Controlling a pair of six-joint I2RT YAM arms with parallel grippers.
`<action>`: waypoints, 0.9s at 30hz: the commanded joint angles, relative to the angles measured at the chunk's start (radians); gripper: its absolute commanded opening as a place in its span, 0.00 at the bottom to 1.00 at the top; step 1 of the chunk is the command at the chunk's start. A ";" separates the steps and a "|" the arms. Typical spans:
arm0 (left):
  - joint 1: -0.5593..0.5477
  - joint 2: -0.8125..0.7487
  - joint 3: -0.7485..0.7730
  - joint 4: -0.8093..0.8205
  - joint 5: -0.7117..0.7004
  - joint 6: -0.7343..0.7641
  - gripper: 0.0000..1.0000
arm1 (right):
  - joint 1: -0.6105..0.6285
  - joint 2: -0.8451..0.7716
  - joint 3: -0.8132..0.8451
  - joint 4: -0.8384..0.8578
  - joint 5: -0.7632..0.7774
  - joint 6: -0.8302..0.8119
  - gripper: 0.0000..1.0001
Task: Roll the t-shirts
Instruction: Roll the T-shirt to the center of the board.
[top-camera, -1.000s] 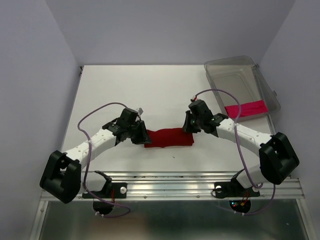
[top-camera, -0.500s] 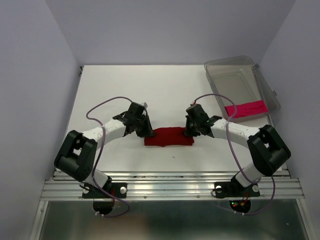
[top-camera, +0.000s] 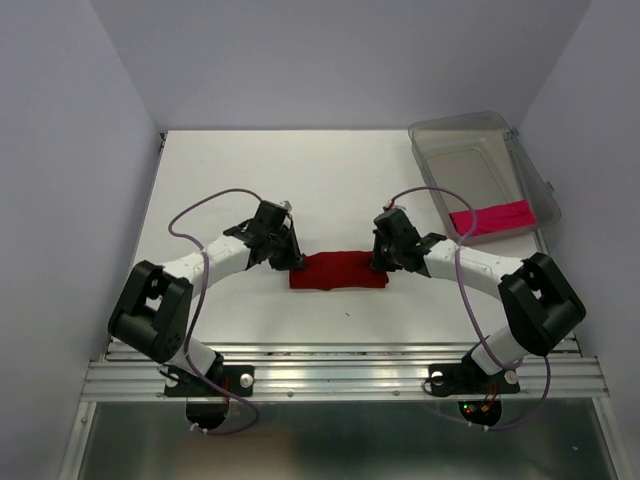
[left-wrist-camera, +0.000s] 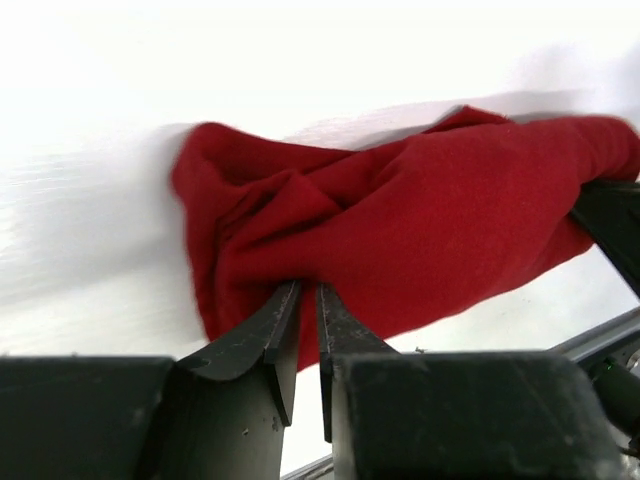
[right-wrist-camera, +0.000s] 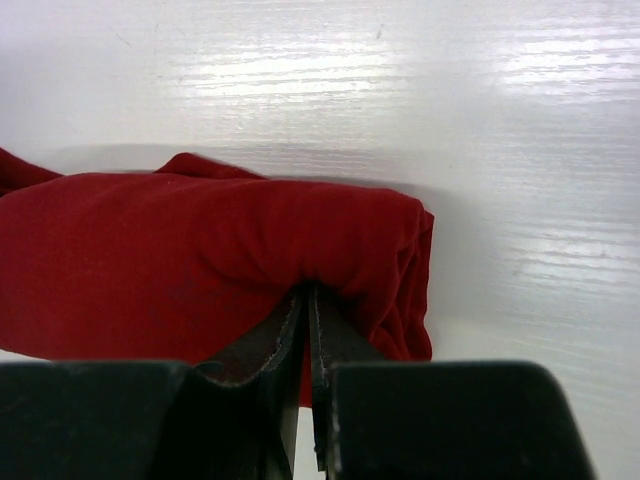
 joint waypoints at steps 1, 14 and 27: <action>0.052 -0.140 0.062 -0.102 -0.117 0.051 0.25 | -0.017 -0.054 -0.015 -0.132 0.089 -0.048 0.11; 0.073 -0.179 0.050 -0.069 -0.020 0.054 0.24 | -0.017 -0.081 0.078 -0.186 0.049 -0.059 0.12; 0.004 -0.046 0.006 0.008 0.078 0.087 0.24 | -0.017 -0.034 0.037 -0.153 0.075 -0.038 0.13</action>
